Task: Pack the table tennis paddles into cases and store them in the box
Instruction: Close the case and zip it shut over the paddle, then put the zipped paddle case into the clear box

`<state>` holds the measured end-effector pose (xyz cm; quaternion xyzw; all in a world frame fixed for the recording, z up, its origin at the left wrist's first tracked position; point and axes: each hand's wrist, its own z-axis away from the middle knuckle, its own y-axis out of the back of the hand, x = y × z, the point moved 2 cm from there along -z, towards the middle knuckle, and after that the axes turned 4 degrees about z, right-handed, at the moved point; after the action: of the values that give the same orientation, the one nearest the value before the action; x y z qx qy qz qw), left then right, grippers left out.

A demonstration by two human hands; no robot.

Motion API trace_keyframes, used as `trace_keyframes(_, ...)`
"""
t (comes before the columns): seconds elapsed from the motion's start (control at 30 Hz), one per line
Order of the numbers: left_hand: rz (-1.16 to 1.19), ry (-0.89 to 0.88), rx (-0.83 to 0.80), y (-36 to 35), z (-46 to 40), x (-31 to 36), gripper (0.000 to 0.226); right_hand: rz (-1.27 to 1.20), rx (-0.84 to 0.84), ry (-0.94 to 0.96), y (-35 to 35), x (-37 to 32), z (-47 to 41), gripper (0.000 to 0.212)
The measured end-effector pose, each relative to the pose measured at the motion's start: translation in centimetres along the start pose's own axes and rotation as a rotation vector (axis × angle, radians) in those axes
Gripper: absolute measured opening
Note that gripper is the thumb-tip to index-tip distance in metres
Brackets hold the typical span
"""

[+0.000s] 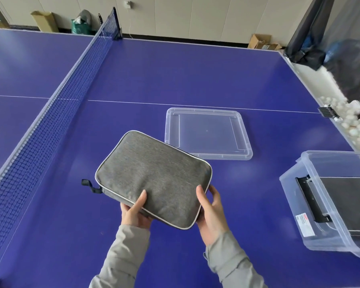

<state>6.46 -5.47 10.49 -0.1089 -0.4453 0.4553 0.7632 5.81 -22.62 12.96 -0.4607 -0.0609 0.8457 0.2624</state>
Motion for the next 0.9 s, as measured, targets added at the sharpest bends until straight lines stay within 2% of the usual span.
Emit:
trace_keyframes(0.13, 0.036, 0.036, -0.046, 0.1, 0.4, -0.3, 0.039, 0.028, 0.059, 0.052, -0.2, -0.4, -0.1, 0.052)
trace_keyframes(0.27, -0.046, 0.099, -0.072, 0.2, 0.6, -0.3, 0.036, 0.017, 0.072, 0.083, 0.0, -0.7, 0.1, 0.050)
trace_keyframes(0.4, -0.135, 0.154, -0.098, 1.1, 0.3, 0.2, 0.008, -0.012, 0.101, 0.119, 0.6, -1.2, 0.2, 0.047)
trace_keyframes(0.53, -0.258, 0.228, -0.205, 3.1, -1.3, 2.0, 0.025, -0.013, 0.099, 0.148, 1.7, -2.3, 0.8, 0.052)
trace_keyframes(0.7, -0.291, 0.185, -0.178, 5.3, -4.9, 6.9, 0.045, 0.017, 0.087, 0.182, 3.7, -3.5, 1.9, 0.057)
trace_keyframes(0.83, -0.525, 0.120, -0.277, 3.6, -7.1, 9.4, 0.049, 0.056, 0.075, 0.186, 5.1, -4.2, 2.9, 0.058)
trace_keyframes(0.9, -0.668, 0.109, -0.361, 2.1, -7.3, 9.4, 0.044, 0.072, 0.074, 0.186, 5.7, -4.4, 3.3, 0.059)
